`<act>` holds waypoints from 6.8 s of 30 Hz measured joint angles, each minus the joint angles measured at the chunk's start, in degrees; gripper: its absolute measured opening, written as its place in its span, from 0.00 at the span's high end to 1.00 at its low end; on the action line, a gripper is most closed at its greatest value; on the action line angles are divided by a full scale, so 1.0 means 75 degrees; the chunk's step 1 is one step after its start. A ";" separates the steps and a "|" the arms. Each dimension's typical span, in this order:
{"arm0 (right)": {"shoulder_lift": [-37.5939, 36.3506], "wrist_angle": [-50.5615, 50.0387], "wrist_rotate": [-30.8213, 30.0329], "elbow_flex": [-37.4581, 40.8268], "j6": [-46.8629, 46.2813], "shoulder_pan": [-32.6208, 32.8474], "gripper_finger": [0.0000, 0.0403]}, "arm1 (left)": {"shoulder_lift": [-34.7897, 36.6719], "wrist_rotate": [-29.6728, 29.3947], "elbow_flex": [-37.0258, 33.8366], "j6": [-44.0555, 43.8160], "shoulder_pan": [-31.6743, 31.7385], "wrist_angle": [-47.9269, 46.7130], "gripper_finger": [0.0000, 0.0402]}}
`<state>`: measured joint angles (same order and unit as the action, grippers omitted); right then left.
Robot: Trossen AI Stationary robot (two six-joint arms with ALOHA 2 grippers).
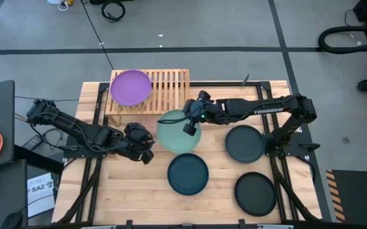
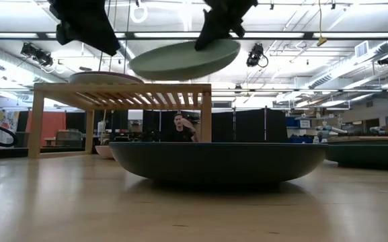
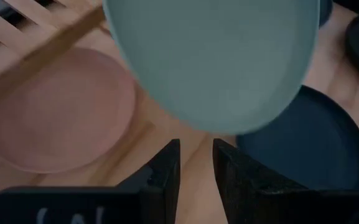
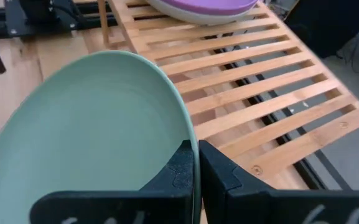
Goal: Place and stack plates onto a shelf
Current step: Put the light green plate on the shelf, then stack the black plate on the top of the light green plate on the shelf
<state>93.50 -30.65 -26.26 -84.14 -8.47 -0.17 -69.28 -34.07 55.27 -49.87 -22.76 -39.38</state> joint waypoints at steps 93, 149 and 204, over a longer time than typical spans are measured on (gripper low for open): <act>0.1208 0.2879 0.2311 0.0000 -0.1909 -0.4055 0.55 | 0.0000 0.1751 0.0003 0.0614 0.0004 0.0028 0.75; -0.2105 -0.2937 0.4454 0.0003 -0.2522 0.1505 0.52 | 0.0002 0.1496 0.0006 0.0615 0.0005 0.0028 0.75; 0.2775 -0.4305 0.4518 0.0006 -1.2071 0.5821 0.52 | 0.0003 0.1496 0.0006 0.1627 0.0004 0.0314 0.75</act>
<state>114.31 -62.94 7.63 -84.09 -99.00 43.48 -69.25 -22.86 55.31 -37.67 -22.73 -37.02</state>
